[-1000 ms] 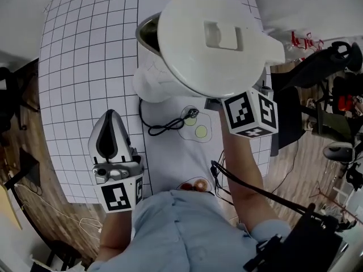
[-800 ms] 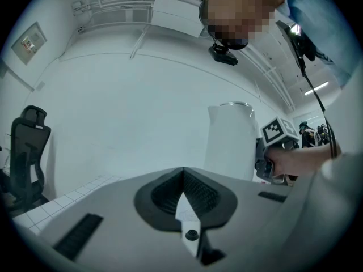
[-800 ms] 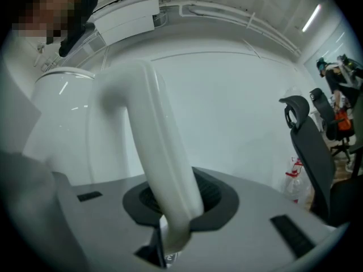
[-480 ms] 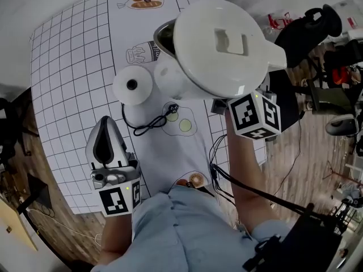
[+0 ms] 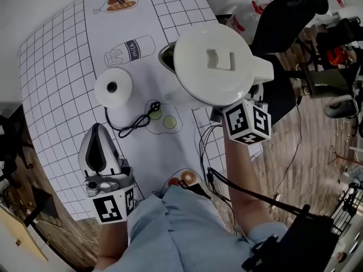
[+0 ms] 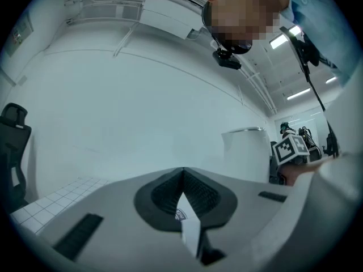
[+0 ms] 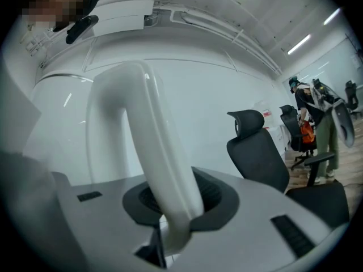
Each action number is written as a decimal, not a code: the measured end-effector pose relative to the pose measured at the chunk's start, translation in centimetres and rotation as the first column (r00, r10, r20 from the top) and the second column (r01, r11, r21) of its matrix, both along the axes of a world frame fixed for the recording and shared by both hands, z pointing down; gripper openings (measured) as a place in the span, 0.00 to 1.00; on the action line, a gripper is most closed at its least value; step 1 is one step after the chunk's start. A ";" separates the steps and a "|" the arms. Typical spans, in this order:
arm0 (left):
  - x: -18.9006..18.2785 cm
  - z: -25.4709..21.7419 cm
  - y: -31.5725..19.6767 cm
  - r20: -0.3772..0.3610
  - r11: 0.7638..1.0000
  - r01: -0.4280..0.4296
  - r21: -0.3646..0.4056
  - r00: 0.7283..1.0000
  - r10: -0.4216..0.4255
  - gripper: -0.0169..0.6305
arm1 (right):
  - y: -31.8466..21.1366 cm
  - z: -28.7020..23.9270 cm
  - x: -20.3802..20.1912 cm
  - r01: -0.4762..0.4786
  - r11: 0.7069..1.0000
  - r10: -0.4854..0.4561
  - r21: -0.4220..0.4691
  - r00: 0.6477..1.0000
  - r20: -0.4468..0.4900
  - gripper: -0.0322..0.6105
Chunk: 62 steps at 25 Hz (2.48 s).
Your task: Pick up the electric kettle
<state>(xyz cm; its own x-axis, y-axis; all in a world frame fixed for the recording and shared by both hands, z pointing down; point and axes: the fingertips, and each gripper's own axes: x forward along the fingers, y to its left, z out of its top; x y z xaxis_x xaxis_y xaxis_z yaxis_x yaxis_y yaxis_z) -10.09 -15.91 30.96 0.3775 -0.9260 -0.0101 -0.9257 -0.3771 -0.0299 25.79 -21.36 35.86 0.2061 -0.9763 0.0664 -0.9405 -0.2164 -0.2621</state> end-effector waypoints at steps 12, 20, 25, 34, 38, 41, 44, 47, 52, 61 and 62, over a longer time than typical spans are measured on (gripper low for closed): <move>1.0 0.5 0.0 0.048 0.999 -0.034 -0.027 0.998 0.035 0.03 | 1.8 6.7 1.5 -0.043 0.998 0.045 -0.054 0.999 0.024 0.15; 0.9 1.2 -0.4 0.060 0.998 -0.039 -0.046 0.997 0.042 0.03 | 2.2 8.8 1.3 -0.037 0.997 0.037 -0.063 0.999 -0.001 0.15; 1.1 1.2 -0.3 0.064 0.998 -0.040 -0.049 0.997 0.044 0.03 | 2.6 9.7 1.2 -0.023 0.998 0.022 -0.060 1.000 -0.008 0.15; 1.4 1.0 0.0 0.063 0.998 -0.037 -0.047 0.997 0.040 0.03 | 2.9 9.7 0.8 0.001 1.000 -0.002 -0.024 0.999 -0.041 0.16; 1.7 0.8 0.7 0.064 0.998 -0.040 -0.041 0.997 0.042 0.03 | 2.9 10.1 0.8 -0.008 0.998 0.005 -0.055 0.998 -0.056 0.16; 2.1 0.2 1.2 0.067 0.999 -0.043 -0.031 0.997 0.045 0.03 | 3.3 10.3 0.8 -0.014 0.998 0.011 -0.069 0.999 -0.035 0.22; 2.5 -0.3 1.7 0.070 0.999 -0.046 -0.020 0.996 0.047 0.03 | 3.9 10.1 0.6 -0.010 0.998 0.008 -0.061 0.999 -0.039 0.27; 2.7 -0.6 2.2 0.072 0.999 -0.048 -0.010 0.996 0.049 0.03 | 4.6 10.0 0.1 0.006 0.998 -0.008 -0.061 0.999 -0.048 0.30; 3.7 -0.9 4.7 0.076 0.999 -0.054 -0.002 0.996 0.054 0.03 | 8.7 10.5 -0.5 0.029 0.994 -0.031 -0.102 0.999 -0.020 0.32; 5.6 -2.5 4.2 0.049 0.998 -0.054 0.020 0.997 0.053 0.03 | 10.0 5.1 -4.7 0.185 0.979 -0.190 -0.092 0.981 -0.049 0.32; 5.8 -2.8 4.4 0.042 0.999 -0.050 0.020 0.998 0.049 0.02 | 10.5 4.1 -5.5 0.209 0.974 -0.215 -0.086 0.975 -0.064 0.32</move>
